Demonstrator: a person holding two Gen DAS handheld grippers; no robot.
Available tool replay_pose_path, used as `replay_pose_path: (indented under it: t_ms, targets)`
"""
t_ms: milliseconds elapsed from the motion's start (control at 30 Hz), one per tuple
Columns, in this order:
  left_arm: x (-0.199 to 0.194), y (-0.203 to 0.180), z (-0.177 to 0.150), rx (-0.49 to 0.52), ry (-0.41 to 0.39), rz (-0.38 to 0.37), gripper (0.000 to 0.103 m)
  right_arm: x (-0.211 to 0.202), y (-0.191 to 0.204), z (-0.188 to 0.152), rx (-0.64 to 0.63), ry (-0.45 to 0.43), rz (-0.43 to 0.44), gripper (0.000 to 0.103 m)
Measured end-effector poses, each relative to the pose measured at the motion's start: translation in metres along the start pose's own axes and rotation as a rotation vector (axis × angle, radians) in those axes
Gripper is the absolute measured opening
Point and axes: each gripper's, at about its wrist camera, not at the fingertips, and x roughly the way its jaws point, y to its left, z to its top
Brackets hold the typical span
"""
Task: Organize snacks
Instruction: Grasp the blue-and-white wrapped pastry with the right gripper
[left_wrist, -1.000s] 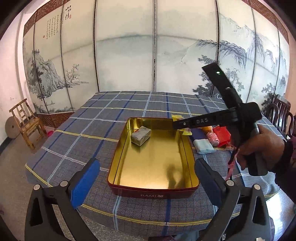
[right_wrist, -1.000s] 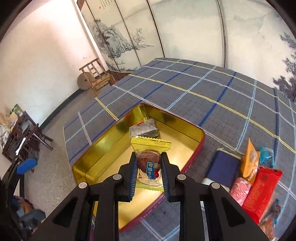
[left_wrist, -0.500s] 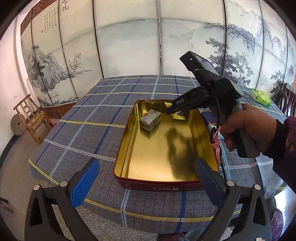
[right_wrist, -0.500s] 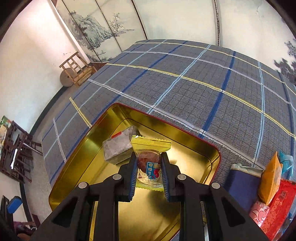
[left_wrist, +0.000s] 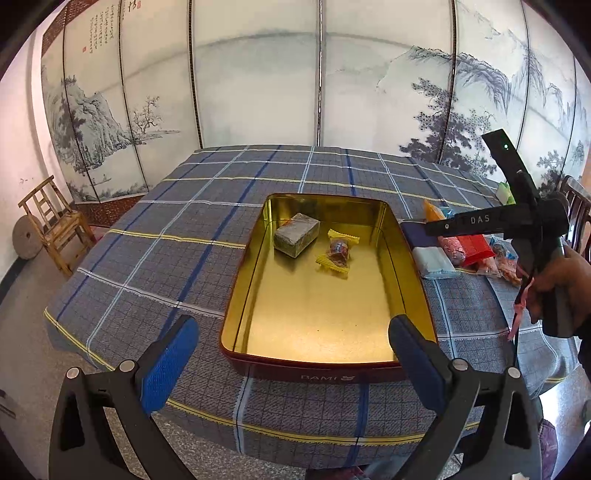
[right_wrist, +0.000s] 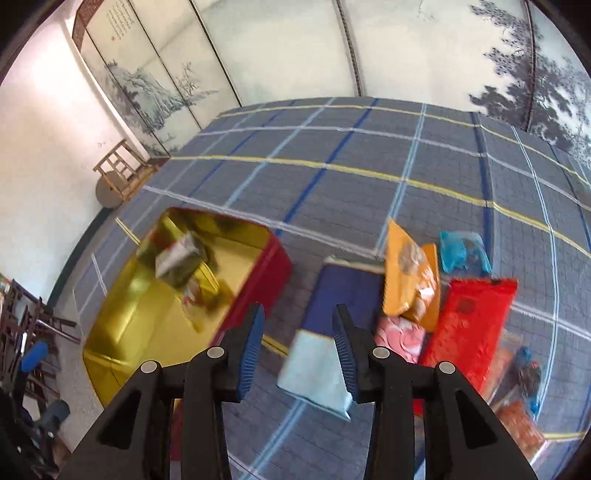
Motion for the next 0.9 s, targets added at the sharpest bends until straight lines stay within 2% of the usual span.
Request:
replay_pose_path:
  t_ms: [100, 233, 267, 333, 367, 433, 467, 567, 633, 800, 867, 900]
  targets:
    - [0.002, -0.008, -0.002, 0.032, 0.020, -0.004, 0.102, 0.010, -0.005, -0.008, -0.020, 0.025, -0.039, 0.040]
    - [-0.004, -0.010, -0.003, 0.054, -0.005, 0.015, 0.102, 0.032, 0.001, -0.005, -0.062, 0.049, -0.054, 0.041]
    - [-0.004, -0.009, -0.002, 0.048, -0.005, 0.014, 0.102, 0.033, 0.003, -0.004, -0.081, 0.029, -0.071, 0.042]
    - [-0.002, -0.007, -0.001, 0.035, 0.003, 0.009, 0.102, 0.037, 0.004, 0.001, -0.099, 0.033, -0.175, 0.043]
    - [-0.001, -0.006, -0.002, 0.032, 0.007, 0.007, 0.102, 0.038, 0.003, 0.001, -0.095, 0.042, -0.190, 0.044]
    - [0.002, -0.004, -0.003, 0.028, 0.014, 0.006, 0.102, 0.037, -0.002, -0.001, -0.084, 0.048, -0.178, 0.058]
    - [0.004, -0.004, -0.003, 0.028, 0.021, 0.005, 0.102, 0.040, -0.006, -0.002, -0.076, 0.073, -0.189, 0.060]
    - [0.007, -0.003, -0.005, 0.023, 0.031, -0.001, 0.102, 0.039, -0.018, -0.004, -0.023, 0.072, -0.221, 0.069]
    - [0.008, -0.002, -0.005, 0.020, 0.035, -0.006, 0.102, 0.041, -0.019, -0.001, -0.004, 0.075, -0.222, 0.078]
    - [0.008, -0.003, -0.006, 0.027, 0.036, 0.000, 0.102, 0.067, -0.003, 0.006, -0.058, 0.128, -0.289, 0.088]
    - [0.007, -0.002, -0.005, 0.025, 0.032, 0.004, 0.102, 0.068, -0.006, 0.008, -0.060, 0.111, -0.286, 0.088]
    - [0.007, -0.002, -0.004, 0.023, 0.031, 0.007, 0.102, 0.067, -0.007, 0.007, -0.069, 0.105, -0.281, 0.084]
